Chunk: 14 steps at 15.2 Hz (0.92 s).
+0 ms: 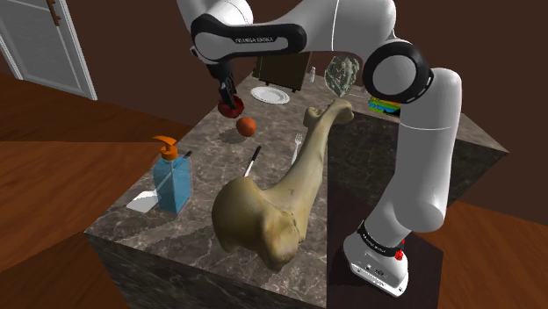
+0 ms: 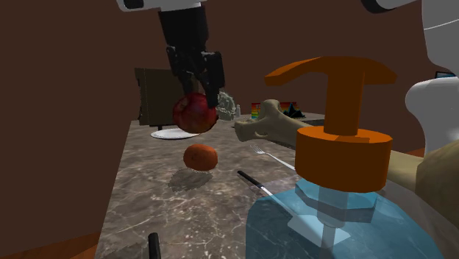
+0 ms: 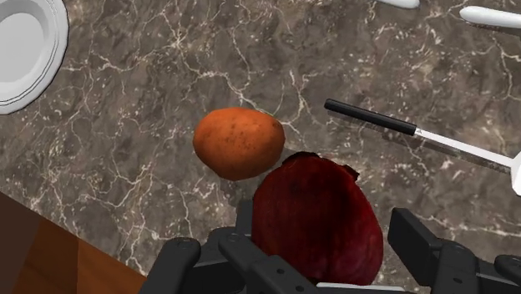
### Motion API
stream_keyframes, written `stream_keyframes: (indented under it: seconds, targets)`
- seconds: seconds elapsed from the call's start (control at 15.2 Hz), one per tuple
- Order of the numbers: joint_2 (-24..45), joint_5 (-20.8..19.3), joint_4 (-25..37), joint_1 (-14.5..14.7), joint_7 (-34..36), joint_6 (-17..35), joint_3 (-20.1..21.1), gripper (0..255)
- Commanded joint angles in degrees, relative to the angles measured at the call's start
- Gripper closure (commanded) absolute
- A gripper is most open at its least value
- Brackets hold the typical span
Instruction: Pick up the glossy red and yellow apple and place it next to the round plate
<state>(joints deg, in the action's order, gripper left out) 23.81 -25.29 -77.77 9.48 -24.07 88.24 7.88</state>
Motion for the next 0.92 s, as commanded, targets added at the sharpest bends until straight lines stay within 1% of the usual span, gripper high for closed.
stream_keyframes:
  seconds: [0.0,0.4,0.86]
  targets:
    - [-1.85,-0.03,-2.87,-1.76,-1.68,1.86,-0.63,255]
    - [-4.64,-0.44,-8.46,-7.0,-7.31,7.44,-3.07,255]
    - [-5.21,-0.88,-11.13,-12.79,-14.29,13.02,-6.17,255]
